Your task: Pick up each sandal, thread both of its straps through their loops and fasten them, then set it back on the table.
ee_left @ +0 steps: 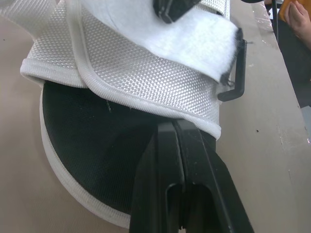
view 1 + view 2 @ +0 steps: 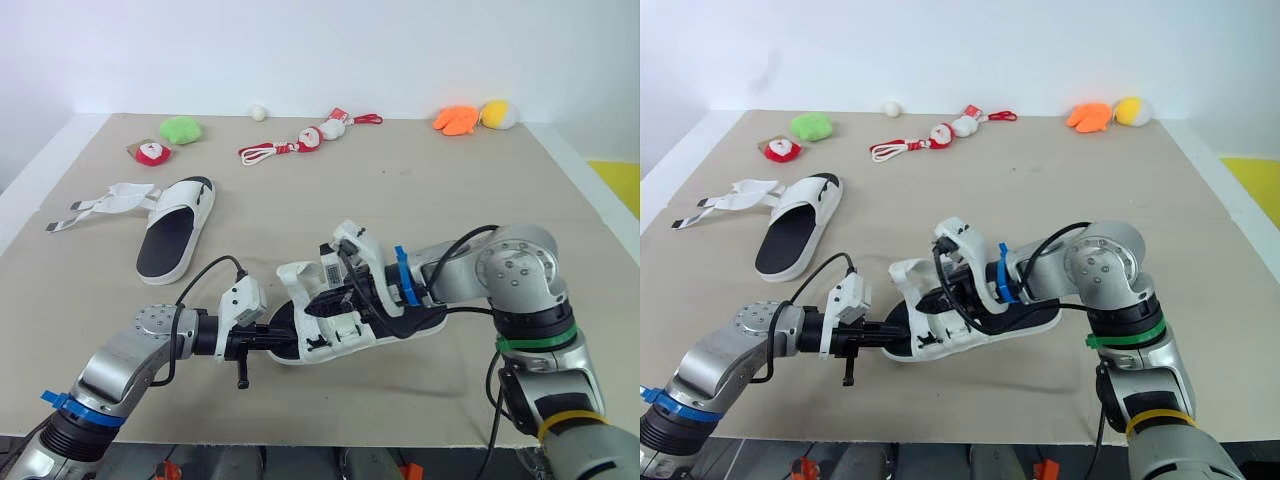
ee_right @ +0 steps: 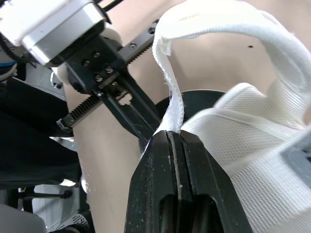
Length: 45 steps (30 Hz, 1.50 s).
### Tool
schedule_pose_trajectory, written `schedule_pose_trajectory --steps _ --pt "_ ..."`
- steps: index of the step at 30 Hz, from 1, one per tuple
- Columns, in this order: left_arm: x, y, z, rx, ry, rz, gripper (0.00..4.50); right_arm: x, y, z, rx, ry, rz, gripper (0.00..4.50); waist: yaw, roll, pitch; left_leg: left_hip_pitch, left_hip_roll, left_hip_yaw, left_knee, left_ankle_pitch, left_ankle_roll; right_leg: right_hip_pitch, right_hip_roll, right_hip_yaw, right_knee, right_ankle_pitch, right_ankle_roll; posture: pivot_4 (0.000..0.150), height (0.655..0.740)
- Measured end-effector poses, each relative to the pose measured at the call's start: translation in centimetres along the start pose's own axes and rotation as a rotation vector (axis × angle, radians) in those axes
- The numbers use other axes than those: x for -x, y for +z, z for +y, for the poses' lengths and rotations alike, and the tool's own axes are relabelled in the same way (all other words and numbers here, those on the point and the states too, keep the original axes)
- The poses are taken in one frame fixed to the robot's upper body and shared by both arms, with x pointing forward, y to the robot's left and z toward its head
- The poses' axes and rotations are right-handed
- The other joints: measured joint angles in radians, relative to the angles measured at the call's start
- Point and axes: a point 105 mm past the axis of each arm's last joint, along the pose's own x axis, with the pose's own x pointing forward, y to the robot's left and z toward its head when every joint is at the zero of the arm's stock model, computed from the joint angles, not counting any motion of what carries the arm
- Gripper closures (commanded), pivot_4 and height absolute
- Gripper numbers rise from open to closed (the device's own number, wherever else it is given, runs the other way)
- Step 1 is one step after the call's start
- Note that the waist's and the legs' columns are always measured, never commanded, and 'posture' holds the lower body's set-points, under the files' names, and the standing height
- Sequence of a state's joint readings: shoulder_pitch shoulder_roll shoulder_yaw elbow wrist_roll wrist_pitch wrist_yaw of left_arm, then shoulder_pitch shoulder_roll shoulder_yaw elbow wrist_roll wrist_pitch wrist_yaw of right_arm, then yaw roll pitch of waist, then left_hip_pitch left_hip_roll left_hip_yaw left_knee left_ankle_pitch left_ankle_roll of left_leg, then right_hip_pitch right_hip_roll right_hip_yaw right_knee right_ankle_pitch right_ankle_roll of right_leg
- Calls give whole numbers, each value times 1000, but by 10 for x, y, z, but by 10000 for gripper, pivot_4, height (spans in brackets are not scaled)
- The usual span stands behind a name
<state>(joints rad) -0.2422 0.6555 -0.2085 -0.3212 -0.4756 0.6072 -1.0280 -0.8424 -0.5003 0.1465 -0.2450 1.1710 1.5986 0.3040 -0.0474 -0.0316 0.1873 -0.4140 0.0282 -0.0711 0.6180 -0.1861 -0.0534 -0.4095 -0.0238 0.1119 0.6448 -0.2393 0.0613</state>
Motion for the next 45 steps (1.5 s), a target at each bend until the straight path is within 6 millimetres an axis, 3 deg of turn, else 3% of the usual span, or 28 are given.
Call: schedule_pose_trajectory --steps 10,19,33,38,44,45 --pt "0 0 0 -2 -2 -1 45000 2 -13 -2 85 -60 29 44192 1 0 0 0 0 0 0 0 0 0 0 0 0 0 0 1500 7400" --pt "0 0 0 -5 -1 -1 45000 5 -12 2 196 -48 23 44192 1 0 0 0 0 0 0 0 0 0 0 0 -1 0 0 1500 7400" --pt "-2 0 -2 -9 -8 -2 45000 14 -21 11 169 22 75 44192 2 0 0 -1 0 0 0 -1 -1 0 -1 0 -1 -2 1 1500 7400" --pt "-2 0 -3 -6 -9 -6 45000 9 -38 18 178 68 139 44192 3 0 0 -1 -1 0 0 -1 -2 0 -1 0 -1 -2 1 1500 7400" --pt "-3 -1 -3 -5 -8 -6 45000 8 -37 18 199 75 130 44192 2 0 0 -1 -1 0 0 -1 -2 0 -1 -1 -1 -2 2 1500 7400" --pt "-3 -1 -3 -5 -8 -6 45000 9 -37 18 198 79 131 41464 2 0 0 -1 -1 0 0 -1 -2 0 -1 -1 -1 -2 2 1500 7400"
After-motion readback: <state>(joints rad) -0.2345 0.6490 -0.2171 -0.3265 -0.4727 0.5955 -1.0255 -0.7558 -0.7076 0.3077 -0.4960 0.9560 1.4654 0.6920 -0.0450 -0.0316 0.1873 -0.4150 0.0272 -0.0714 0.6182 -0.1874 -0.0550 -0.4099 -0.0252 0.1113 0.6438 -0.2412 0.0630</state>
